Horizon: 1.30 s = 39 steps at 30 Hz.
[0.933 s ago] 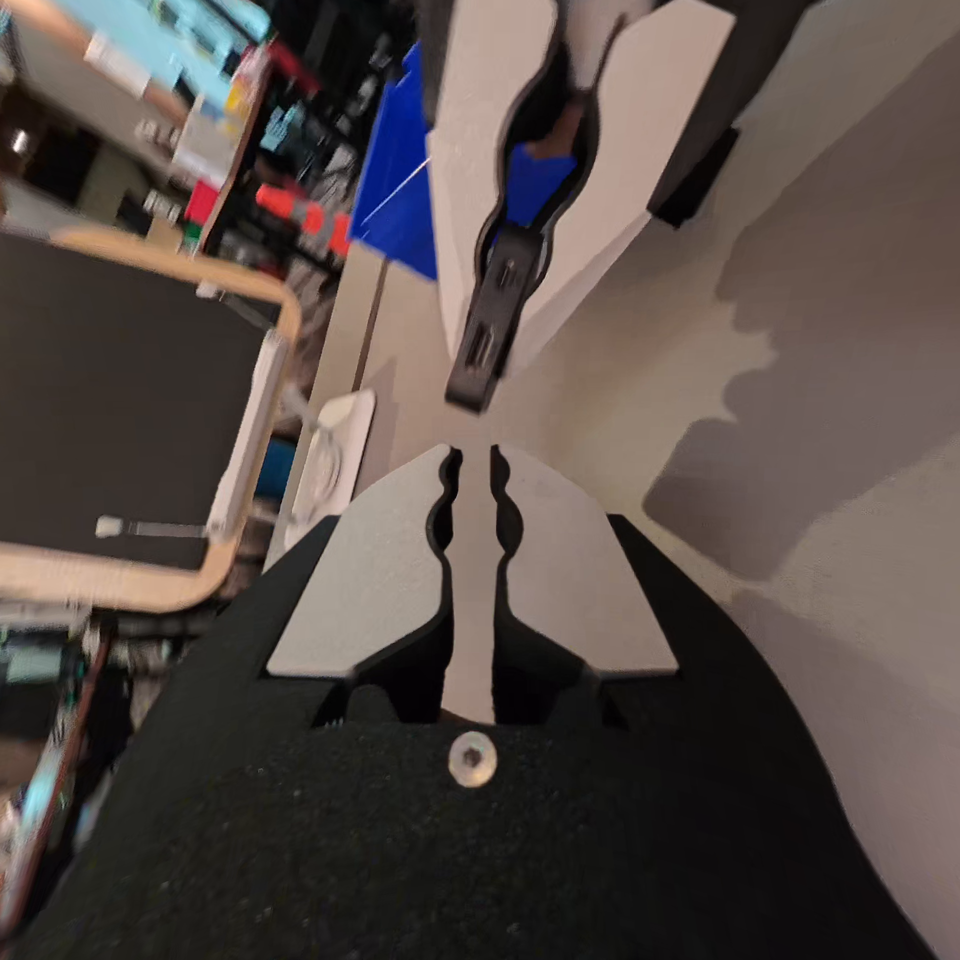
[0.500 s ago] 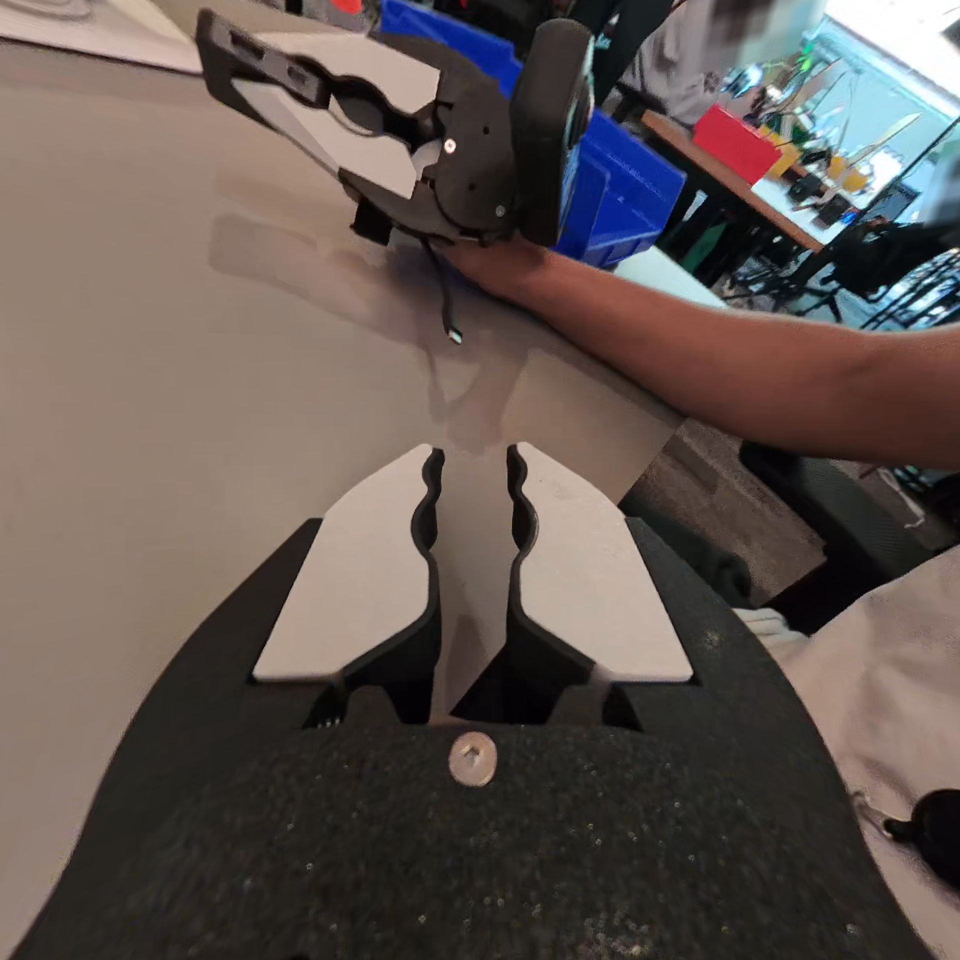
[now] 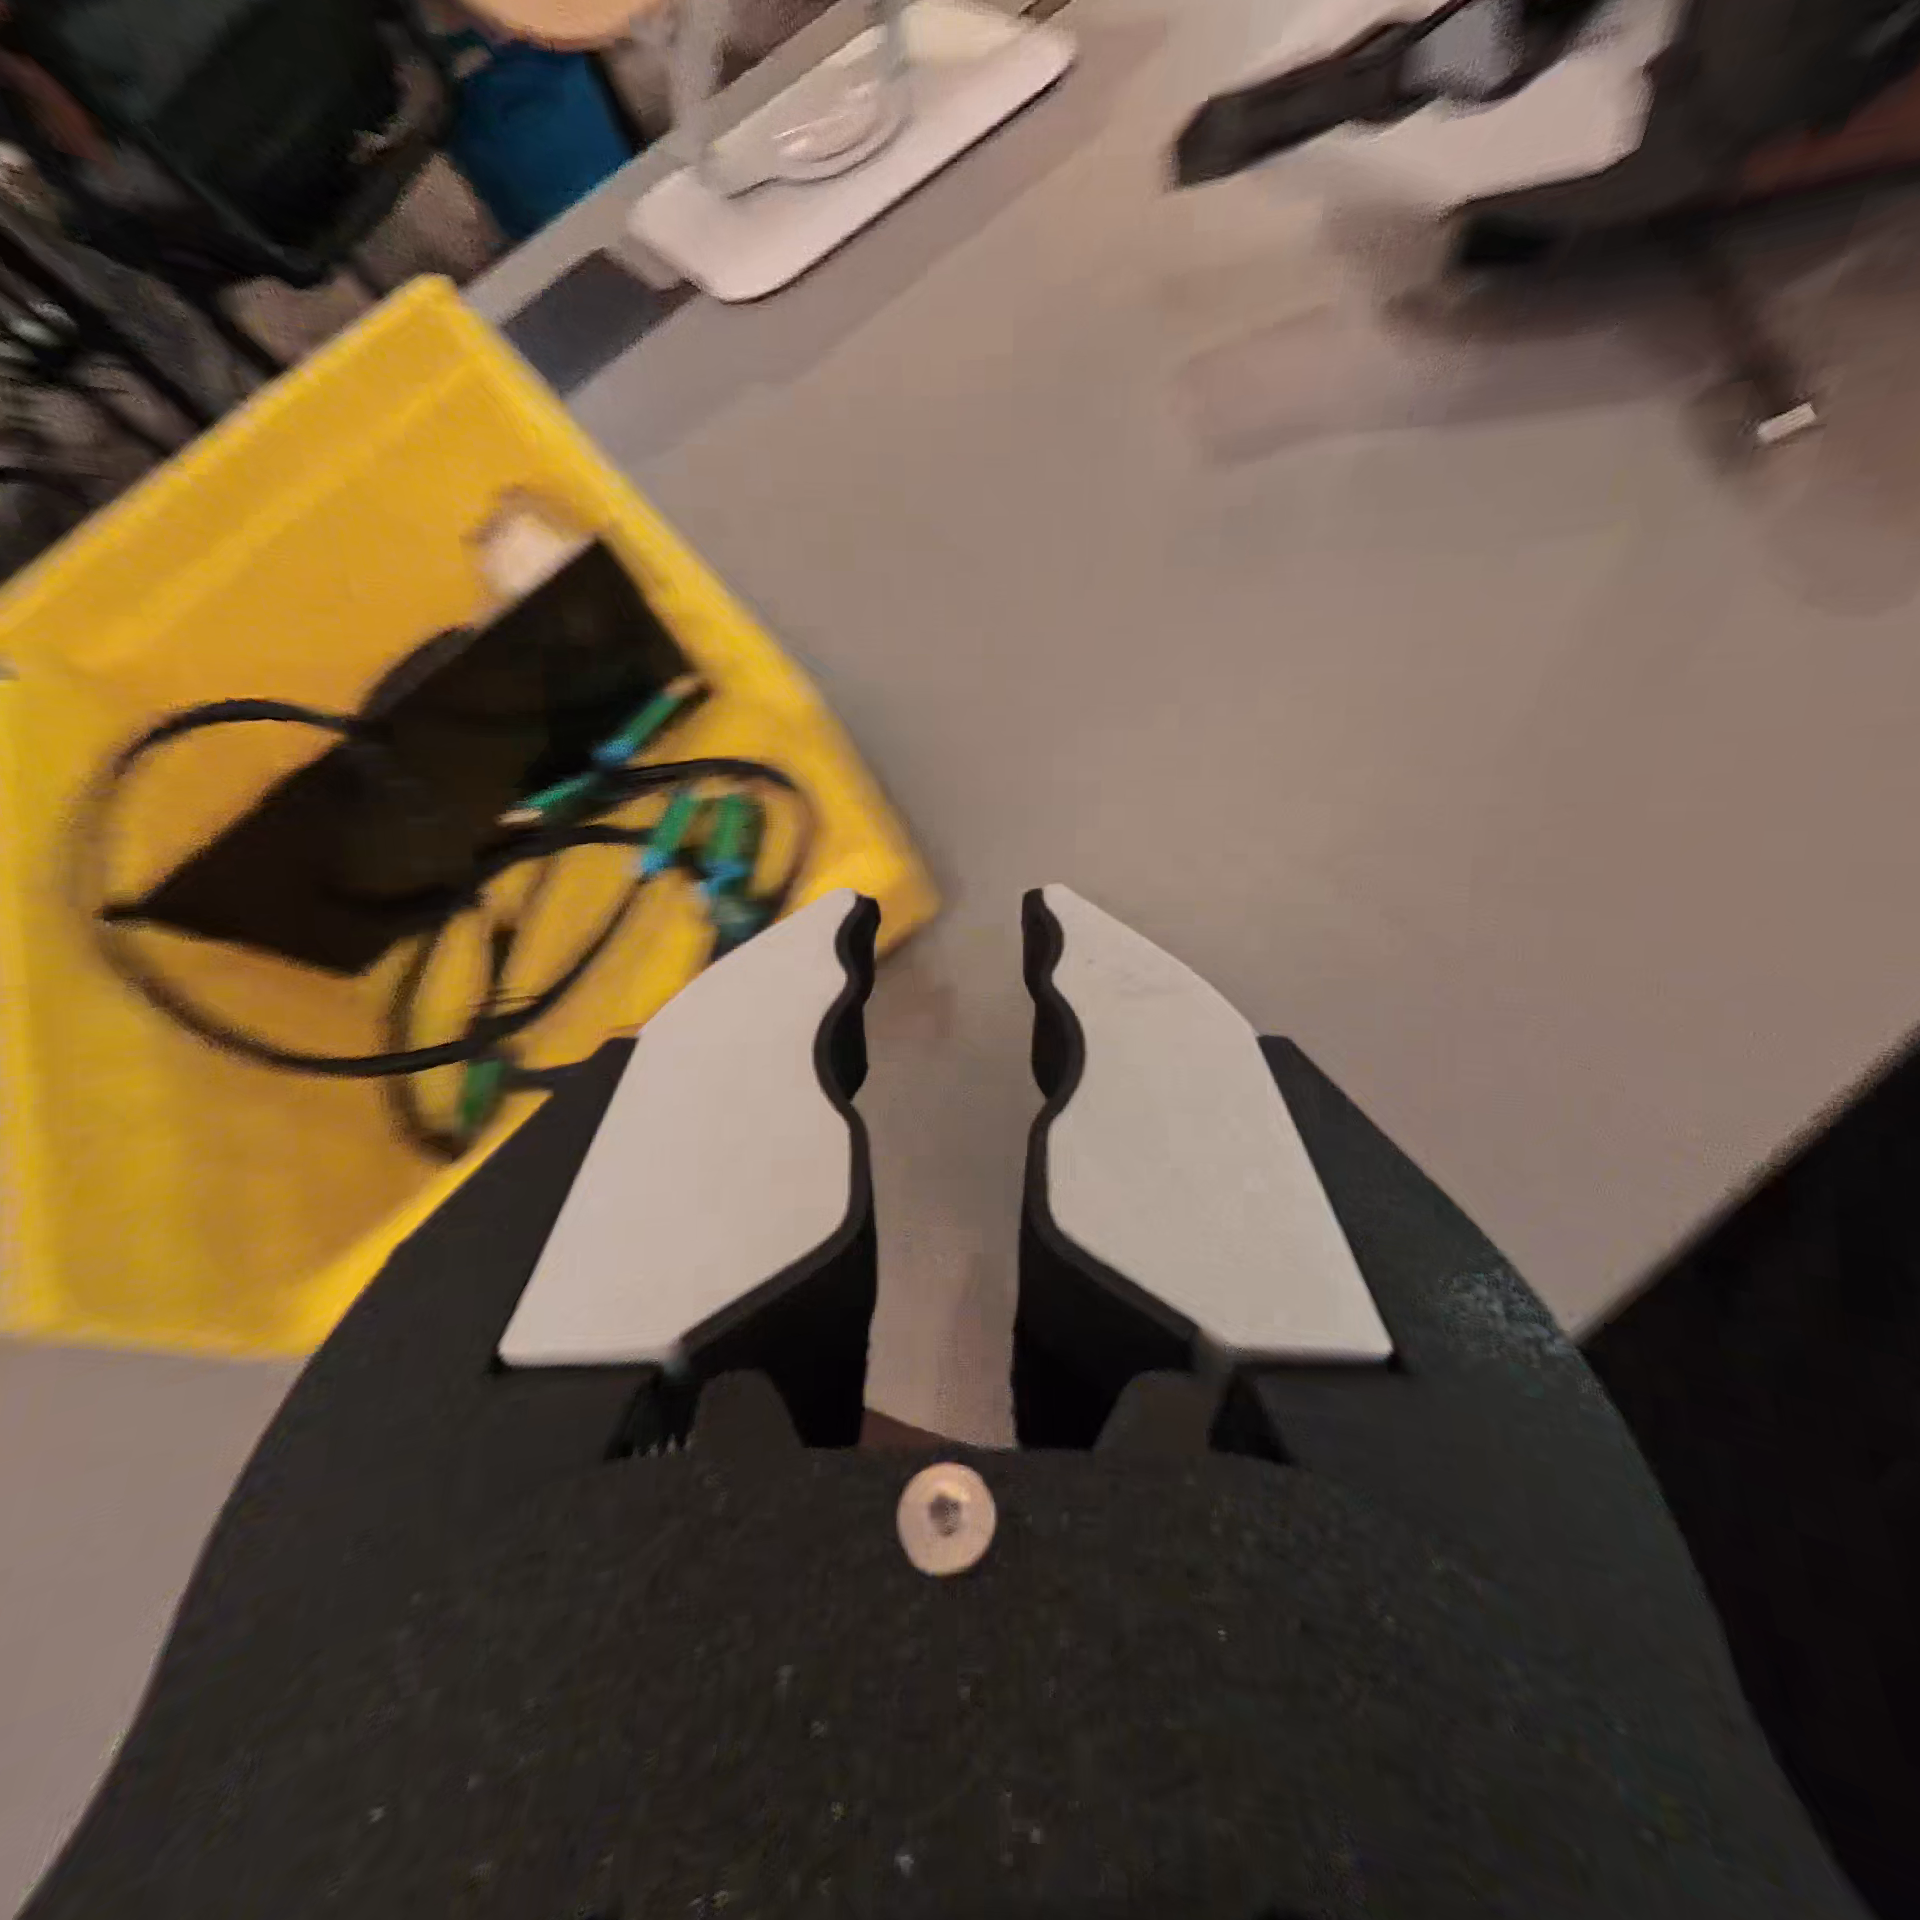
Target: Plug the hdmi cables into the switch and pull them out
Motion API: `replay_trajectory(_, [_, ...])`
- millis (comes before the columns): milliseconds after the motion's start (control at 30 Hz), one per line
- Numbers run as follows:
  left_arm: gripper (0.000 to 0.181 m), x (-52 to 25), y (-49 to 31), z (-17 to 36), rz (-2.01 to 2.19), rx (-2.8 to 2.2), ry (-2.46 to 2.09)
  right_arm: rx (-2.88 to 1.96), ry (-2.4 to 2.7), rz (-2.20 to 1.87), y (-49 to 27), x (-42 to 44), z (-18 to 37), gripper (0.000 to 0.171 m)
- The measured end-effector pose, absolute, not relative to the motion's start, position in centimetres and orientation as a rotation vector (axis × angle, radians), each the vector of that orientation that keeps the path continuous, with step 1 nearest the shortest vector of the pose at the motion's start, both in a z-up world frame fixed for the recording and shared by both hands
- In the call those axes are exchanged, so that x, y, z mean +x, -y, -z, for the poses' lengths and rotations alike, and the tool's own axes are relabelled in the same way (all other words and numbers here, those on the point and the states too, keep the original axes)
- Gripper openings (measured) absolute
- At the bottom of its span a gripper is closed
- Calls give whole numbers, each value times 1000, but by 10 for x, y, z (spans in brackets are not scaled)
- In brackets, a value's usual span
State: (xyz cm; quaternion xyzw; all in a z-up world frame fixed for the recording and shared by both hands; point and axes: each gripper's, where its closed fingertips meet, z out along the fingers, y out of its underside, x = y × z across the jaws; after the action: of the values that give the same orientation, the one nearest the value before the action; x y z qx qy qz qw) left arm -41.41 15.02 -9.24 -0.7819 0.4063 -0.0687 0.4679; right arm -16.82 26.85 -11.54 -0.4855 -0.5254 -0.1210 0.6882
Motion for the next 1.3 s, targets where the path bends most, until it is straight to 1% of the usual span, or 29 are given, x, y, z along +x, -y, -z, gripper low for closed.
replay_trajectory(67, [30,-444,-177,86,58,-1926,-1037,-1102,1165,266,-271,-166,115,13])
replay_trajectory(167, [34,-465,-200,110,-96,-2002,-1207,-1119,1160,265,-274,-164,116,13])
replay_trajectory(233, [32,-473,-211,124,-221,-2011,-1286,-1121,1171,272,-273,-165,118,13])
replay_trajectory(267, [26,-470,-211,127,-205,-2005,-1311,-1119,1180,275,-273,-166,120,13])
replay_trajectory(300, [14,-466,-210,129,-182,-1999,-1330,-1117,1189,278,-272,-167,121,13])
replay_trajectory(400, [10,-467,-207,131,-218,-2007,-1368,-1117,1210,283,-271,-169,124,13])
replay_trajectory(567, [8,-469,-211,81,-271,-1847,-1215,-1129,1194,267,-272,-167,123,13])
replay_trajectory(700, [6,-474,-212,27,-349,-1720,-1070,-1136,1185,262,-273,-166,122,13])
replay_trajectory(800, [6,-464,-205,-21,-361,-1583,-983,-1135,1186,265,-273,-167,122,13])
replay_trajectory(900, [6,-436,-183,-65,-403,-1408,-979,-1137,1179,266,-273,-166,121,13])
replay_trajectory(967, [6,-396,-156,-76,-369,-1255,-1067,-1142,1161,256,-274,-164,119,13])
replay_trajectory(1000, [6,-374,-141,-73,-331,-1191,-1126,-1147,1148,248,-275,-163,117,13])
replay_trajectory(1067, [6,-333,-112,-47,-231,-1124,-1257,-1160,1122,229,-276,-160,114,13])
replay_trajectory(1133, [6,-300,-85,-4,-127,-1112,-1398,-1173,1094,212,-278,-157,111,13])
replay_trajectory(1233, [7,-276,-56,77,-11,-1218,-1568,-1190,1060,186,-280,-153,107,13])
replay_trajectory(1300, [6,-268,-39,109,48,-1280,-1594,-1198,1045,172,-281,-151,106,13])
